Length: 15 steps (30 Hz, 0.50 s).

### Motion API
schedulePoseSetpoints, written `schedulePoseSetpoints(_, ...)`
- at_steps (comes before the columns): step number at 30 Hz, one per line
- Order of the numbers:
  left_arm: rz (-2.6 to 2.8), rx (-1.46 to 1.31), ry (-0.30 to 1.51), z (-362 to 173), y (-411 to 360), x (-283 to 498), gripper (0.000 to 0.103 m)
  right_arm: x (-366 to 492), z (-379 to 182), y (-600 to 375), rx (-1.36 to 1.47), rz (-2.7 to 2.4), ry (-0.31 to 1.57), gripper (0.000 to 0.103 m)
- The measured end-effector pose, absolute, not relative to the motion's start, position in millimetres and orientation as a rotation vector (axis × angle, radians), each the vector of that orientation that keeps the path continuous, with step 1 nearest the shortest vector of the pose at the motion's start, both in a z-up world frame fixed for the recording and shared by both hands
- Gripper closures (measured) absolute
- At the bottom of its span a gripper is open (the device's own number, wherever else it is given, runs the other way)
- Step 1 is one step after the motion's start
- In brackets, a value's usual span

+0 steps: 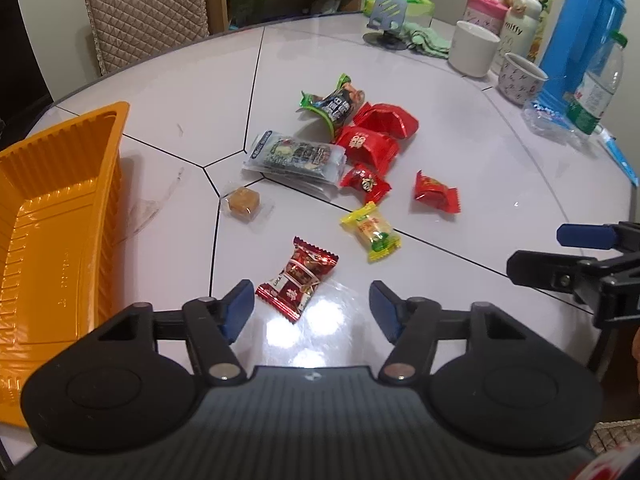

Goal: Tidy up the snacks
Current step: 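Grasp the red-and-white candy with the left tool while the right tool reaches for a red candy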

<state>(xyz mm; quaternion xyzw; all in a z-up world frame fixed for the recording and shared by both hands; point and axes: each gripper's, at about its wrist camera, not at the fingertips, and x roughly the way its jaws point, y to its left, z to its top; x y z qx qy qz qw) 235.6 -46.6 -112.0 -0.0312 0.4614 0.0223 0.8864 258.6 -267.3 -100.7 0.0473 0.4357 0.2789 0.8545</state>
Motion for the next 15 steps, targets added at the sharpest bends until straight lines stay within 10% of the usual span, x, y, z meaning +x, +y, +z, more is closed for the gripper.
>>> schedulePoseSetpoints(15,0.097,-0.073,0.999,-137,-39,263,0.061,286,-119,-268,0.052,0.633,0.932,0.012)
